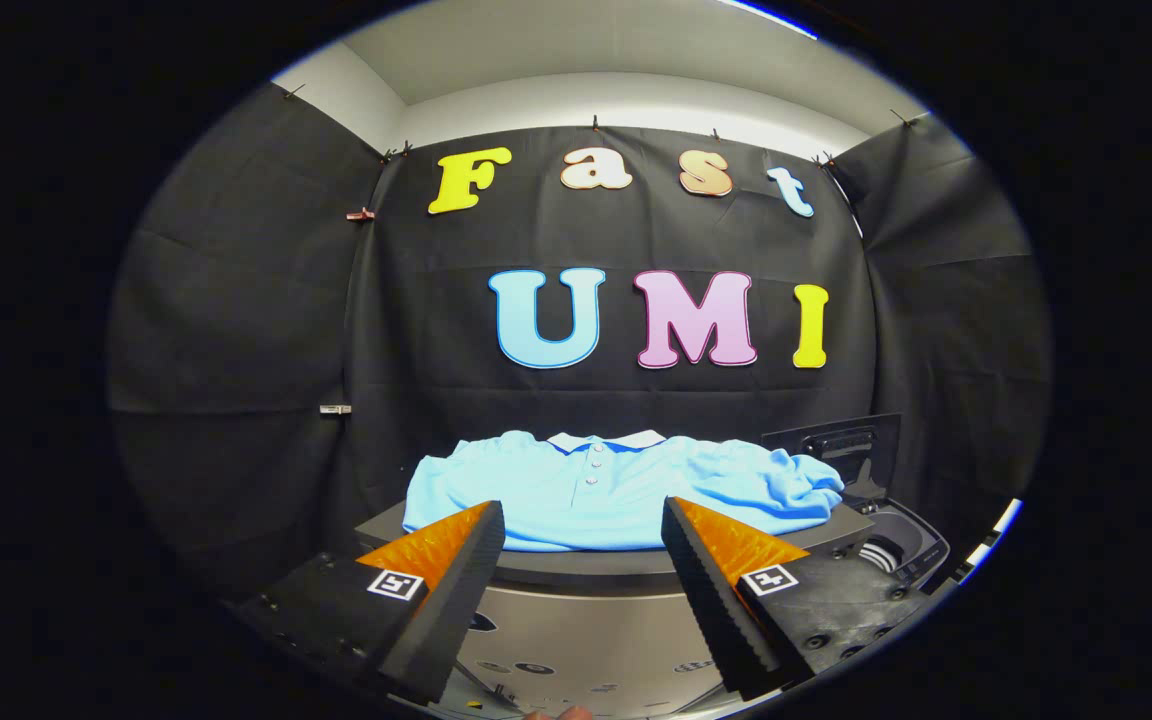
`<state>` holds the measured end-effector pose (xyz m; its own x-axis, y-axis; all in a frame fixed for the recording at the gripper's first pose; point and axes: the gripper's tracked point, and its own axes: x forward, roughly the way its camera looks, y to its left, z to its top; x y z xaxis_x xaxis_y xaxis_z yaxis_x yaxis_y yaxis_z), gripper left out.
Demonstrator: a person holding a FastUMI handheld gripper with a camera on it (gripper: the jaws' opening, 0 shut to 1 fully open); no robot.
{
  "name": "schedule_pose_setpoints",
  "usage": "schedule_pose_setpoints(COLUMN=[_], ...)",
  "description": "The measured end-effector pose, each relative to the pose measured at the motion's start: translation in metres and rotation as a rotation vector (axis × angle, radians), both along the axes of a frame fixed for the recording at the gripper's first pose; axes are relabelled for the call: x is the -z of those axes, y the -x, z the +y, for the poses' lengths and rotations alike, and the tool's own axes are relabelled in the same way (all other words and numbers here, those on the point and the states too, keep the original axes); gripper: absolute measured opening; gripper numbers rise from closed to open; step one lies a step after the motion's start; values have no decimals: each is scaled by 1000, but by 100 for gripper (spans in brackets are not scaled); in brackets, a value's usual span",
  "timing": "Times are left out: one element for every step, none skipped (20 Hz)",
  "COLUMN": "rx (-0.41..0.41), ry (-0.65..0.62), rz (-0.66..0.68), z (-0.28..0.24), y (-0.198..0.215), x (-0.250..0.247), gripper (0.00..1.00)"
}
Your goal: Put the clothes into the washing machine and then close the washing machine lid.
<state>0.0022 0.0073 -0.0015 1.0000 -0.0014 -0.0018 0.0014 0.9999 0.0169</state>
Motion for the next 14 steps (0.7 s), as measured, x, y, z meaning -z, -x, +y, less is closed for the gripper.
schedule_pose_setpoints(rx=[-1, -1, 0, -2, -3, -7, -5, -6, -5, 0, 5, 8, 3, 9], ry=[-1, -1, -1, -1, -5, -9, -10, -7, -5, 1, 4, 0, -14, -28], rz=[0, 2, 3, 4, 6, 7, 13, 21, 37, 48, 64, 72, 83, 94], z=[0, 1, 1, 0, 1, 2, 1, 1, 0, -1, -3, -4, -3, -4], y=[-1, -1, -2, -3, -5, -6, -11, -16, -24, -30, -39, -49, -60, -73], x=[0, 0, 0, 0, -1, -2, -4, -5, -6, -6, -8, -11, -15, -19], gripper=[99, 99, 99, 99, 99, 99, 99, 99, 99, 99, 99, 99, 99, 99])
